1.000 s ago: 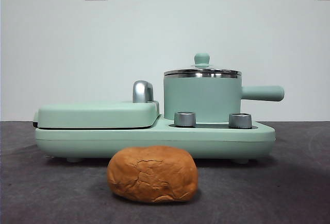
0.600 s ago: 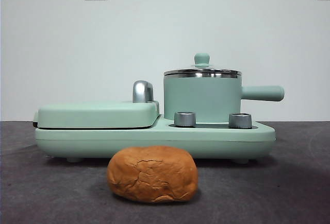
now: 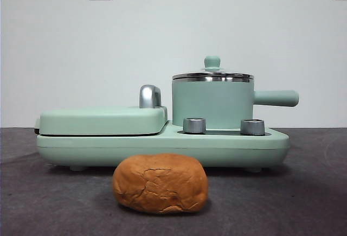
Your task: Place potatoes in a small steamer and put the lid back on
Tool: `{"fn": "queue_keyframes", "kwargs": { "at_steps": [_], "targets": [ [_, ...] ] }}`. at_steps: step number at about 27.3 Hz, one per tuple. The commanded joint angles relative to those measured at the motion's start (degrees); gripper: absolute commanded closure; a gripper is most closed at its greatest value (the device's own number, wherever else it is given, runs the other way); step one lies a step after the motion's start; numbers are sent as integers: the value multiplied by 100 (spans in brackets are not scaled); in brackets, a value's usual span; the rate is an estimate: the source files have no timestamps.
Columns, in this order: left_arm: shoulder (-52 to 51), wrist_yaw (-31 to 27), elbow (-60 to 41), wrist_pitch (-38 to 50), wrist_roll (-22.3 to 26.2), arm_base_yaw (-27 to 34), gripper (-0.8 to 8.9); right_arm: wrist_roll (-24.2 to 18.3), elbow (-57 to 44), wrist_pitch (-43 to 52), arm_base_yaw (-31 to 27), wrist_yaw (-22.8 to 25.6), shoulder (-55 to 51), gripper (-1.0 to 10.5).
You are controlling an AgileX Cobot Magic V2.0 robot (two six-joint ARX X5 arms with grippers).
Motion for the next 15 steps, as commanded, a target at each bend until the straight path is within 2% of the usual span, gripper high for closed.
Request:
{"fn": "queue_keyframes", "kwargs": {
  "at_steps": [1, 5, 8, 11, 15],
  "targets": [
    [11, 2, 151, 63, -256, 0, 806, 608, 179, 79, 15, 26, 4, 940],
    [195, 33, 688, -262, -208, 0, 805, 765, 612, -153, 15, 17, 236, 940],
    [525, 140, 1233, -756, 127, 0, 805, 758, 1078, -514, 15, -37, 577, 940],
    [1012, 476, 1775, -1113, 614, 0, 805, 686, 1622, -826, 17, -190, 1091, 940],
    [1840, 1211, 2444, -1360, 1178, -2, 805, 402, 2413, -1008, 17, -739, 2020, 940]
  ]
}}
